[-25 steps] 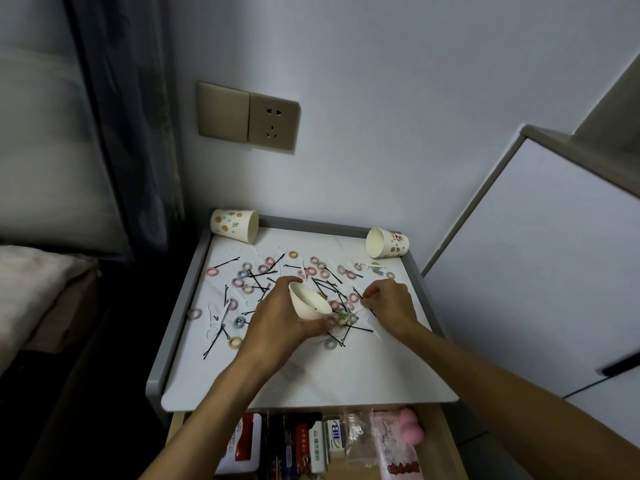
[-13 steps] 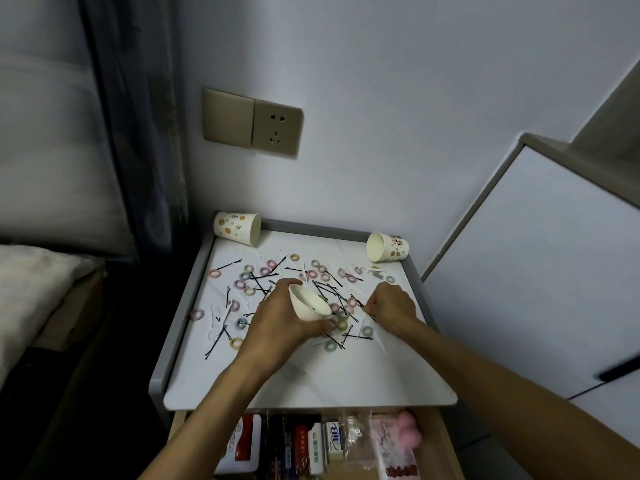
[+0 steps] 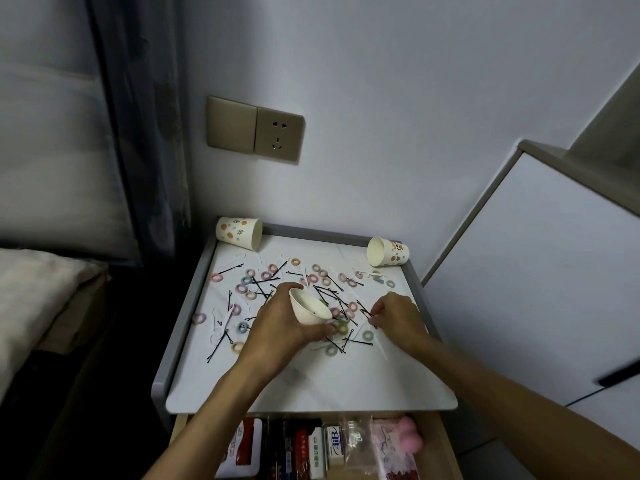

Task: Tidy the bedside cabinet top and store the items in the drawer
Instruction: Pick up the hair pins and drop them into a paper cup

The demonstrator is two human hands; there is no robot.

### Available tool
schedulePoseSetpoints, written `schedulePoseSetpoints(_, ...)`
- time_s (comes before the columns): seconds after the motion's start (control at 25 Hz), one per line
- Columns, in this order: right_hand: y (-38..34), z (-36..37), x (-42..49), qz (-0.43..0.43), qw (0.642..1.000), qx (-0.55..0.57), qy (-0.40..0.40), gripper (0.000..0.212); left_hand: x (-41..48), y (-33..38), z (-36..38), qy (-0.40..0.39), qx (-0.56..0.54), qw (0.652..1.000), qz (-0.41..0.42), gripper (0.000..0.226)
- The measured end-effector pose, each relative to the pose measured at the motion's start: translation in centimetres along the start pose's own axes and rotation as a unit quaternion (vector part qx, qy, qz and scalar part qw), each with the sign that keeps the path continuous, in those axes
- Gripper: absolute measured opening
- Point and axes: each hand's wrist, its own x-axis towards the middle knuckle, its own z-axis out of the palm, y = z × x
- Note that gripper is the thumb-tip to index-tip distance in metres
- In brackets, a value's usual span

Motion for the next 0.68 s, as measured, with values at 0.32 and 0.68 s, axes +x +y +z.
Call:
schedulePoseSetpoints(0.32,-1.2,0.6,0.3,-0.098,0.965,-0.241,0.038,0.019,0.2,-0.1,0.0,0.0,0.001,1.0,0.003,0.066)
schedulePoseSetpoints(0.68,-0.9,0.2,1.6,-0.155,0.968,-0.197,0.025,0.02,0.2,-0.5,-0.3,0.015,0.023,0.999,0.017,0.067)
